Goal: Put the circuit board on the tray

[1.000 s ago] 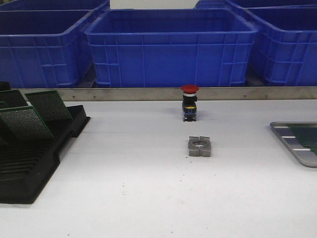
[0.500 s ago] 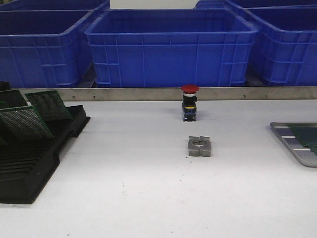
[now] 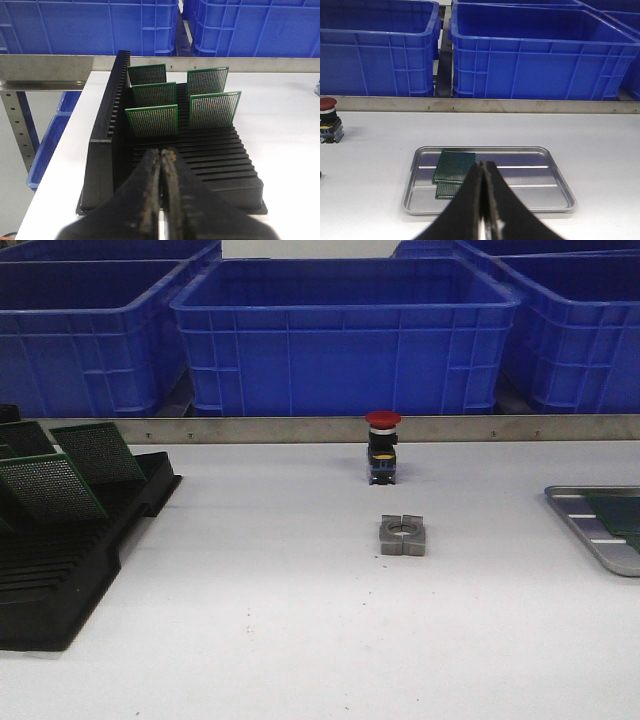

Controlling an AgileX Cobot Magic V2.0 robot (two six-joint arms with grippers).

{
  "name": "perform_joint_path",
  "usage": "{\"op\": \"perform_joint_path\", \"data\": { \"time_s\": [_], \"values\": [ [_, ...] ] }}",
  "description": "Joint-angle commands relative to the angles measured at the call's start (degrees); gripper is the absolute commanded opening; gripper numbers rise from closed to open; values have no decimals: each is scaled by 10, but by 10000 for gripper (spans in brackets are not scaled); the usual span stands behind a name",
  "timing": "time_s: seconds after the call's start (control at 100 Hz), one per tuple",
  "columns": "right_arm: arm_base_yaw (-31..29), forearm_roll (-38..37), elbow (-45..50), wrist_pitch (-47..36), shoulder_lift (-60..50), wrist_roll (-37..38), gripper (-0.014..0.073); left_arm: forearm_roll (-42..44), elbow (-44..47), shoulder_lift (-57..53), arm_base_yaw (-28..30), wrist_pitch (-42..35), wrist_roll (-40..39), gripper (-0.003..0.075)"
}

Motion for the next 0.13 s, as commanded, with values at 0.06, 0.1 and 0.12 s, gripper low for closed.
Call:
{"op": "perform_joint_path", "data": {
  "time_s": [0.06,0.1,0.12],
  "values": [
    [-3,1,0,-48,-11,-7,-60,-1,16,-18,1,-42,-5,-17],
    [-3,1,0,-48,-11,-7,-60,-1,16,-18,1,-42,-5,-17],
    [-3,1,0,-48,-11,-7,-60,-1,16,-18,1,-42,-5,-17]
  ]
}}
